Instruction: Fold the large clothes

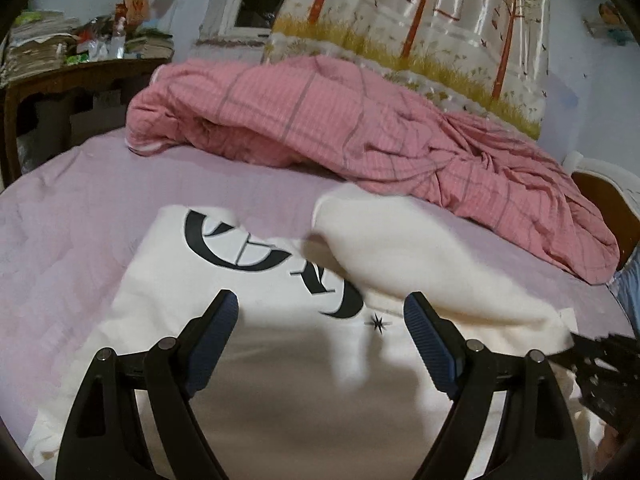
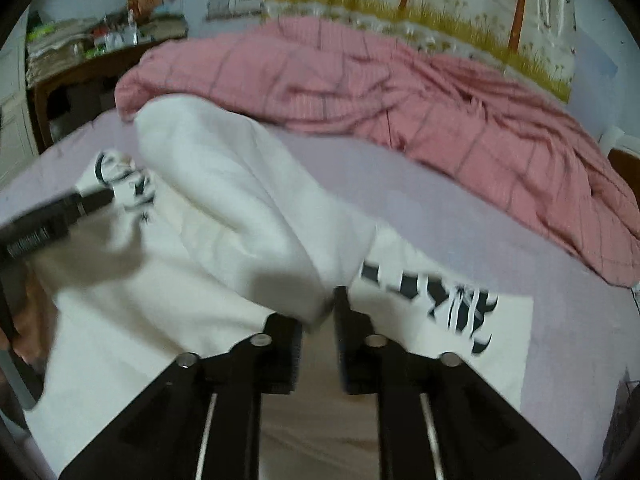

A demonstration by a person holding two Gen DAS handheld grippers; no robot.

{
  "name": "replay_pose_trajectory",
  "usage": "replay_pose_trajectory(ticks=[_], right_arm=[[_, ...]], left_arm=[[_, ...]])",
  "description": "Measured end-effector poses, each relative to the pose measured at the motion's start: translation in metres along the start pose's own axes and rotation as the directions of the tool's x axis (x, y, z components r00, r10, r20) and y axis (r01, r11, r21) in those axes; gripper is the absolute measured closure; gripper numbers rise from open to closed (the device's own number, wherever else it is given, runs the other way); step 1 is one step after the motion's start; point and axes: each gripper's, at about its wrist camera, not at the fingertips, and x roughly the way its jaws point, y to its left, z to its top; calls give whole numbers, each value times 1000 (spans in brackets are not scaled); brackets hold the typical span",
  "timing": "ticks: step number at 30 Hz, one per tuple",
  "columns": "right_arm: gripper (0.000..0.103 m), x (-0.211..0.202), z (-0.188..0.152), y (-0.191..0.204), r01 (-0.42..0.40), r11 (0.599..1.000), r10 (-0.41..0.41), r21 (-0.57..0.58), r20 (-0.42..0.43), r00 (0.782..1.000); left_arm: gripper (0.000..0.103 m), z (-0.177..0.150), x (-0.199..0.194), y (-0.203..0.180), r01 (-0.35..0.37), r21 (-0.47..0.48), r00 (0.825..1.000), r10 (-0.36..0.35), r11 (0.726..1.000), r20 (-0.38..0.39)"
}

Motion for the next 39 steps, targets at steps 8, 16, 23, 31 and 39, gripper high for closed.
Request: replay_pose_trajectory(ticks=[8, 16, 23, 31, 39], right_arm=[[29, -44, 19, 18, -144, 990, 144, -4, 133, 981], [29, 28, 89, 91, -134, 984, 137, -122, 23, 990], [29, 103, 123, 129, -105, 980, 96, -168, -58, 994], [94, 76, 143, 111, -93, 989, 100, -118, 57, 993], [94, -17, 125, 98, -110, 977, 137, -182, 142, 980]], left_arm=[[19, 11, -16, 51, -118, -223, 988, 138, 968, 74], [19, 14, -18, 86, -164, -349, 978, 198, 923, 63], [19, 14, -14, 86, -152, -347, 981, 184, 925, 61], [19, 15, -20, 90, -105, -363, 987, 142, 926, 76], [19, 32, -54, 93, -188, -309, 958, 243, 932, 150]])
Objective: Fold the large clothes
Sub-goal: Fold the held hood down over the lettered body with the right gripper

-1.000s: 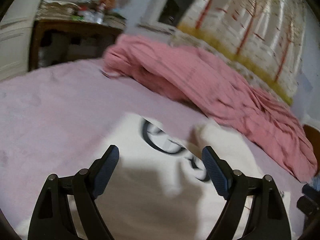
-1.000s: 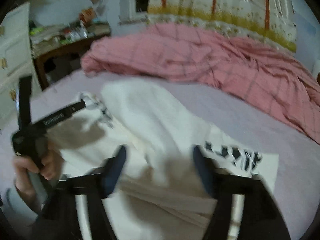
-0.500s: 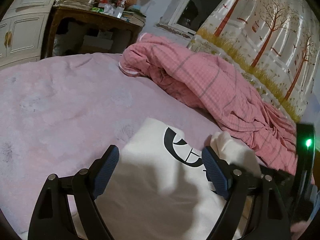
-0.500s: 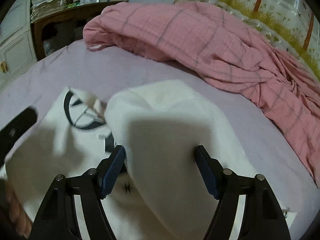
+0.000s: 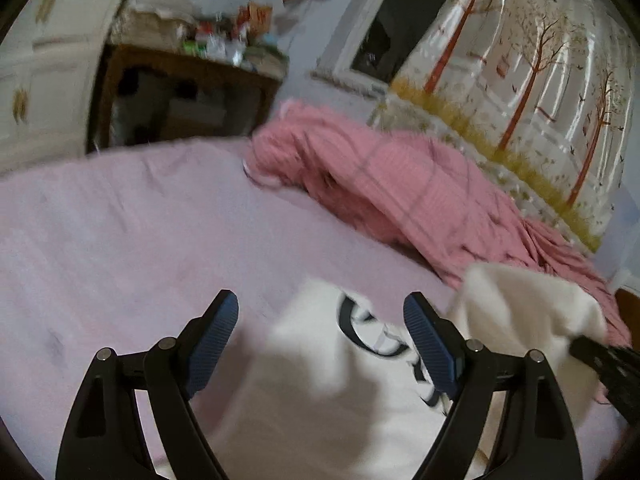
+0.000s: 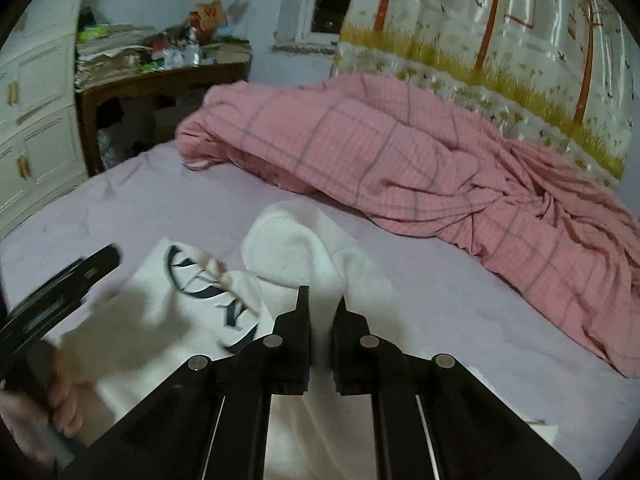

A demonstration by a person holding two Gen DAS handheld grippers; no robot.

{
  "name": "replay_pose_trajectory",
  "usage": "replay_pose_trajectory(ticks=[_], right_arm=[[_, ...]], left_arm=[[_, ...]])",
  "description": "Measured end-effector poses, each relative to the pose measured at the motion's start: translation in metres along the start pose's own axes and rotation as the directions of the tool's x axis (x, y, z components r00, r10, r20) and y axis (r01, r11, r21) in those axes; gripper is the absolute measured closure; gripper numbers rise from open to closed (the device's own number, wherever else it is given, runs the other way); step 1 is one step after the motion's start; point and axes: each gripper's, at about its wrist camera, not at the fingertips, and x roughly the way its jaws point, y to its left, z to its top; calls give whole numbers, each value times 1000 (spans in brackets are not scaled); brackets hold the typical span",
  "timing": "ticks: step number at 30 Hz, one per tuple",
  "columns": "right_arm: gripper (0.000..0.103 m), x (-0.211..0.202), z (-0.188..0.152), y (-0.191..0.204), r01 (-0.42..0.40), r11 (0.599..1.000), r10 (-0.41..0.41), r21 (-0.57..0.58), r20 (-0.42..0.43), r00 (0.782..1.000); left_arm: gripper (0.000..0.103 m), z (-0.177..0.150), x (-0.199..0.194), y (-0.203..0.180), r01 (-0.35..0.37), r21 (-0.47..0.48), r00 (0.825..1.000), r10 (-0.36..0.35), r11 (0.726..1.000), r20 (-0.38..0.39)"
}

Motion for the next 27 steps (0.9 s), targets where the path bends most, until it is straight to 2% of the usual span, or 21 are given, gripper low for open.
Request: replay_pose_trajectory(ticks=[2, 5, 8, 11, 13, 15, 16, 17, 18, 19, 20, 21, 22, 23, 24, 25, 26, 27], right_arm=[[94, -18, -7, 11, -20, 1000, 20, -15, 16, 1000], [94, -36, -26, 36, -68, 996, 70, -57, 28, 997], [94, -41, -58, 59, -101, 988, 102, -115, 4, 995], [94, -30, -90, 72, -133, 983, 126, -128, -60, 990], [90, -15, -110, 75, -135, 983, 124, -122, -97, 988], [86, -7, -122, 77, -134, 984, 122, -114, -105, 987], [85, -7, -124, 76, -137, 985, 127, -108, -91, 988], [78, -13, -125, 74, -147, 985, 141, -93, -65, 988], [60, -18, -124, 71, -164, 984, 160, -70, -51, 986], [46, -24, -124, 68, -183, 982, 181, -45, -40, 983], [30, -33, -125, 64, -201, 979, 201, -17, -14, 980], [30, -41, -125, 61, -206, 979, 206, -7, 10, 979], [30, -51, -123, 57, -200, 980, 200, -6, 32, 979], [30, -61, -123, 53, -181, 983, 181, -7, 56, 982], [30, -70, -122, 47, -139, 990, 139, 1, 87, 987], [30, -76, -120, 40, -85, 996, 83, 18, 105, 991], [30, -80, -117, 31, -34, 998, 29, 46, 110, 993], [30, -80, -113, 17, 28, 995, -37, 97, 99, 994]], left_arm=[[19, 4, -4, 4, -23, -1, 999, 23, 1000, 24], [19, 8, -2, 13, -5, -31, 1000, 5, 1000, 14], [19, 7, 3, 19, 13, -58, 1000, -13, 998, -7], [19, 5, 7, 15, 53, -53, 998, -55, 997, -38], [19, 2, 10, 8, 116, -34, 990, -119, 993, -73], [19, -2, 16, -2, 213, -22, 968, -214, 977, -132], [19, -5, 20, -8, 267, -22, 949, -267, 963, -169], [19, -9, 25, -15, 321, -24, 924, -319, 947, -213], [19, -13, 28, -21, 352, -18, 905, -345, 936, -250], [19, -17, 31, -28, 368, -1, 893, -353, 930, -280], [19, -22, 34, -37, 361, 40, 891, -332, 932, -310], [19, -27, 36, -45, 325, 94, 901, -277, 941, -334], [19, -31, 40, -52, 265, 151, 915, -199, 952, -351], [19, -37, 46, -54, 204, 193, 922, -121, 960, -369], [19, -42, 53, -53, 164, 205, 913, -70, 965, -402], [19, -47, 61, -49, 144, 195, 896, -44, 970, -441], [19, -50, 65, -45, 135, 184, 885, -35, 974, -464], [19, -51, 66, -43, 133, 183, 881, -32, 974, -472]])
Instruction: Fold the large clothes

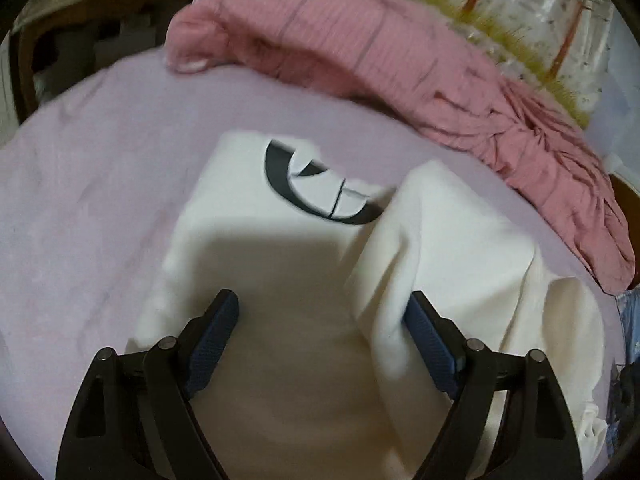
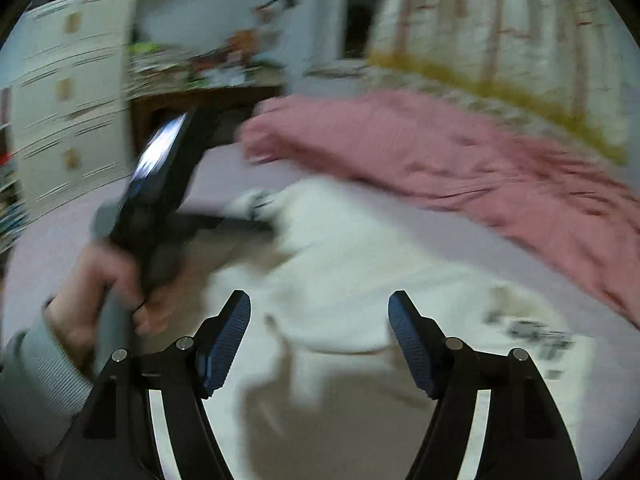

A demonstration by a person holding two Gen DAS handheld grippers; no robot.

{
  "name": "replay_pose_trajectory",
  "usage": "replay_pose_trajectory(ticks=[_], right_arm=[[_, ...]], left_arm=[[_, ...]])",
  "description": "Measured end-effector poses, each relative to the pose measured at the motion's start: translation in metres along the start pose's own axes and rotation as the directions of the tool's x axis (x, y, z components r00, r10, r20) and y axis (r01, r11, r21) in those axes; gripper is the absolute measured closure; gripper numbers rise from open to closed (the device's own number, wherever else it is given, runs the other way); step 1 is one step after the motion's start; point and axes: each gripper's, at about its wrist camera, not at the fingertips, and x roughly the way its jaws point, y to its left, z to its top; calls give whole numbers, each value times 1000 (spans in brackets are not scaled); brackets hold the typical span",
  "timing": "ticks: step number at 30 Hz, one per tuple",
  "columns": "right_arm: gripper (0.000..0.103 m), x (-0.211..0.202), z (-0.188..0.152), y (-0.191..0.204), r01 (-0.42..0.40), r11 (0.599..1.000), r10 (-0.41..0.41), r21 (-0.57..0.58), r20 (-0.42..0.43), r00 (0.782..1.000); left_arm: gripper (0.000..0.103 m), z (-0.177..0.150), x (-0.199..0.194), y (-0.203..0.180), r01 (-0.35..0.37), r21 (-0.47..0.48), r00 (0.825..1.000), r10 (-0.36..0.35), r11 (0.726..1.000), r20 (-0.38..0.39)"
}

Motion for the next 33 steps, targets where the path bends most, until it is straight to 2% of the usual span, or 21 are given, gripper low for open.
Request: replay_pose_trajectory(ticks=[2, 4, 7, 9, 11, 12, 13, 16, 17, 18, 19, 20, 21, 22, 23, 24, 26, 28, 30, 31, 33], right_arm=[[30, 12, 7, -22, 117, 990, -113, 75, -61, 992], [30, 32, 10, -46, 178, 972, -154, 152, -157, 975], [34, 73, 3, -73, 127, 960, -55, 251, -277, 959], [47, 107, -12, -84, 102, 956, 8, 276, -369, 929], [47, 127, -28, -88, 108, 953, 25, 284, -426, 904], [47, 132, -32, -90, 105, 952, 29, 287, -427, 904], [47, 129, -33, -91, 106, 952, 22, 289, -408, 913], [46, 113, -33, -87, 120, 961, -6, 250, -414, 910], [46, 107, -32, -87, 124, 963, -15, 240, -410, 912], [46, 103, -30, -90, 124, 962, -18, 243, -399, 917], [46, 92, -25, -91, 117, 959, -15, 257, -367, 930], [46, 83, -20, -92, 106, 957, -11, 269, -332, 943], [55, 70, -11, -90, 79, 957, -3, 278, -263, 965], [62, 61, -4, -87, 55, 962, 5, 269, -219, 976], [70, 55, 2, -83, 42, 966, 6, 254, -189, 982], [70, 49, 9, -75, 34, 972, 0, 233, -147, 989], [71, 48, 14, -66, -5, 976, 33, 217, -125, 992], [71, 62, 13, -57, -8, 975, 50, 223, -181, 982], [71, 81, 1, -55, 6, 971, 58, 240, -262, 963], [71, 91, -6, -55, 14, 968, 62, 250, -294, 954], [71, 112, -23, -58, 8, 956, 100, 293, -350, 932]], left_arm=[[19, -2, -7, -2, -29, 26, 1000, 29, 999, 8], [19, -8, -11, -7, -53, 56, 998, 52, 997, 17], [19, -15, -6, -10, -73, 99, 997, 72, 992, 6], [19, -16, -4, -9, -68, 100, 998, 69, 993, 0], [19, -16, -4, -8, -63, 103, 998, 64, 993, -2], [19, -14, -2, -11, -63, 103, 998, 64, 993, -2], [19, -13, -2, -11, -62, 103, 998, 62, 993, -2], [20, -13, -2, -11, -54, 99, 999, 54, 994, 1], [24, -12, -7, -9, -23, 86, 1000, 23, 996, 8], [29, -12, -12, -8, 39, 63, 999, -40, 997, 14], [40, -11, -24, -3, 156, 26, 987, -156, 987, 29], [45, -10, -38, 1, 268, -1, 962, -267, 963, 60], [45, -10, -51, 3, 346, 1, 933, -345, 938, 105], [52, -11, -61, 0, 379, 33, 914, -379, 925, 141], [67, -11, -67, -6, 376, 83, 909, -385, 923, 160], [72, -13, -69, -14, 355, 138, 911, -375, 925, 169], [74, -18, -64, -28, 334, 198, 922, -363, 921, 134], [74, -25, -45, -44, 339, 241, 935, -354, 909, 21], [74, -33, -21, -56, 277, 273, 961, -270, 921, -64], [74, -35, -12, -60, 246, 286, 969, -233, 926, -78], [74, -37, 1, -58, 255, 251, 966, -239, 934, -94]])
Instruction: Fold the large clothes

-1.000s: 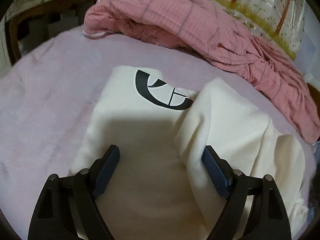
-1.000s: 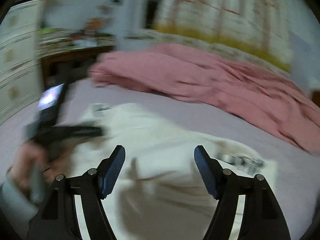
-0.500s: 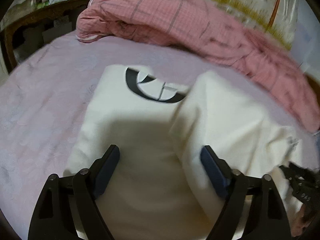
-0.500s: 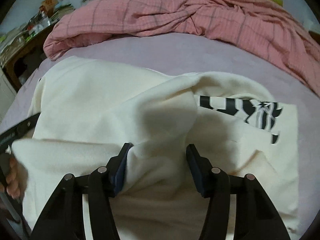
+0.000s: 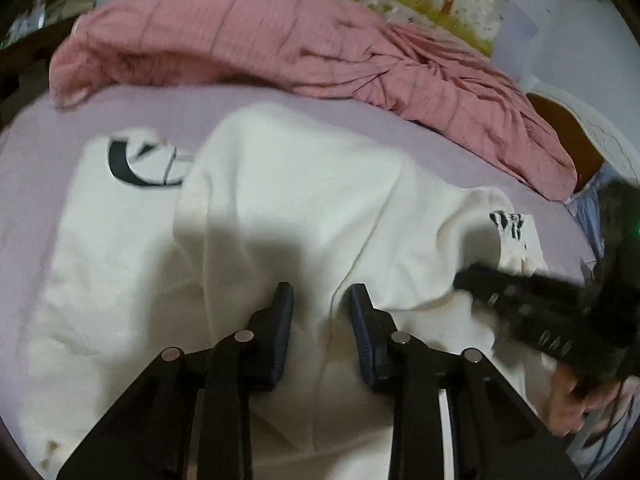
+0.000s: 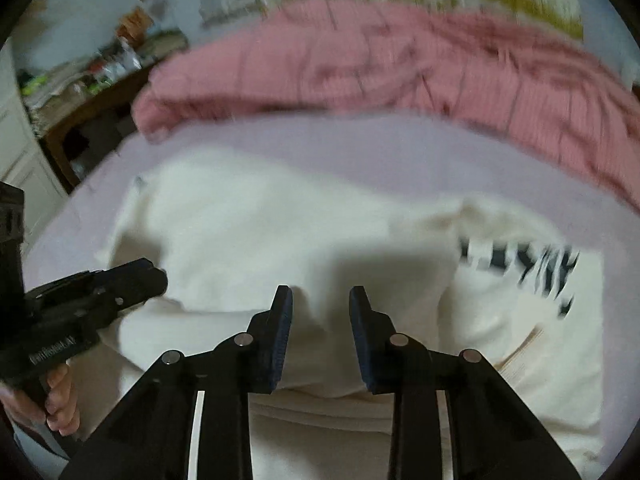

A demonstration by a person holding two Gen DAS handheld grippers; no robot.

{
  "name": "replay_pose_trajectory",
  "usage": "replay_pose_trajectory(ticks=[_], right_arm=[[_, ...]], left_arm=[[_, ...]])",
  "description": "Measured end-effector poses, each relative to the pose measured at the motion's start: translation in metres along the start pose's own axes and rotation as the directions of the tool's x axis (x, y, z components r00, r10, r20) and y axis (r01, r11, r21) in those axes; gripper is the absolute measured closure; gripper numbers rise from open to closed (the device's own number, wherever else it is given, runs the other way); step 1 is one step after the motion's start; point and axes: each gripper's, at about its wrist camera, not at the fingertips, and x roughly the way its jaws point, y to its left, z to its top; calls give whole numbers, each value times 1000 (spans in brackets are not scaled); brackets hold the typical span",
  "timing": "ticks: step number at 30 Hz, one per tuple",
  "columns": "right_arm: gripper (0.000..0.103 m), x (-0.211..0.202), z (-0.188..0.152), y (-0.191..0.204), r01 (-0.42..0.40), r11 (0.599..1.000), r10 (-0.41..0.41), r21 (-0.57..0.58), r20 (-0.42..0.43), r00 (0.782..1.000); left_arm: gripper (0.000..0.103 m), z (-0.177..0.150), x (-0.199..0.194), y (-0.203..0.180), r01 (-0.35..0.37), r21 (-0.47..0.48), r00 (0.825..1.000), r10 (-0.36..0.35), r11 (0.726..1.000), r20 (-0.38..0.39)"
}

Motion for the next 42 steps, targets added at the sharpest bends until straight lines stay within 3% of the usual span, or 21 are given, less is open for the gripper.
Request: replay_pose_trajectory(ticks=[2, 6, 9, 10, 12, 14, 16, 18, 19, 24, 26, 28, 31, 33, 35, 38, 42], right_arm=[[71, 16, -5, -7, -17, 1000, 17, 23, -11, 1000], [71, 17, -7, -10, -25, 999, 25, 36, 14, 1000], [71, -1, -12, -12, -22, 998, 19, 53, 55, 998], [71, -9, -15, -13, -22, 998, 18, 58, 69, 997], [70, -32, -23, -12, -14, 998, 7, 61, 107, 994], [64, -59, -33, -8, 26, 999, -33, 42, 154, 988], [58, -83, -44, -5, 50, 998, -56, 34, 201, 978], [57, -107, -55, -4, 59, 998, -64, 31, 228, 972], [57, -120, -61, -4, 63, 998, -68, 30, 238, 969], [45, -176, -89, -2, 147, 989, -139, -6, 297, 945], [45, -195, -101, -5, 154, 988, -146, -1, 317, 937], [40, -206, -111, -10, 134, 991, -130, 10, 321, 938], [37, -217, -123, -14, 126, 992, -126, 22, 331, 935], [30, -221, -131, -13, 130, 991, -128, 15, 328, 936], [24, -220, -134, -9, 131, 991, -125, 0, 315, 941], [24, -216, -141, -2, 111, 993, -98, -24, 308, 946], [17, -201, -156, 6, 107, 992, -86, -65, 263, 961]], left_arm=[[75, -1, 8, 7, 36, -48, 999, -36, 998, 6], [75, 0, 7, -1, 9, -14, 1000, -9, 1000, 25], [75, 2, -20, -8, 0, 0, 992, 0, 1000, 129], [75, 2, -35, -11, 0, 12, 982, -2, 1000, 188], [75, 1, -64, -23, -38, 55, 947, 19, 998, 320], [75, -2, -81, -31, -75, 73, 920, 41, 995, 390], [75, -5, -91, -32, -46, 49, 914, 22, 998, 404], [75, -4, -96, -32, 32, 27, 913, -40, 999, 407], [75, -5, -100, -35, 38, 28, 908, -47, 999, 417], [75, -26, -132, -69, -37, 113, 865, -25, 993, 501], [74, -41, -143, -84, -61, 156, 856, -28, 986, 516], [70, -53, -152, -93, -88, 175, 857, -15, 981, 515], [65, -66, -162, -100, -139, 184, 874, 33, 973, 484], [55, -75, -169, -100, -165, 183, 883, 62, 969, 466], [35, -86, -176, -96, -192, 176, 887, 94, 965, 451], [30, -105, -183, -86, -242, 161, 891, 153, 957, 428], [17, -132, -180, -67, -245, 124, 904, 180, 962, 389]])
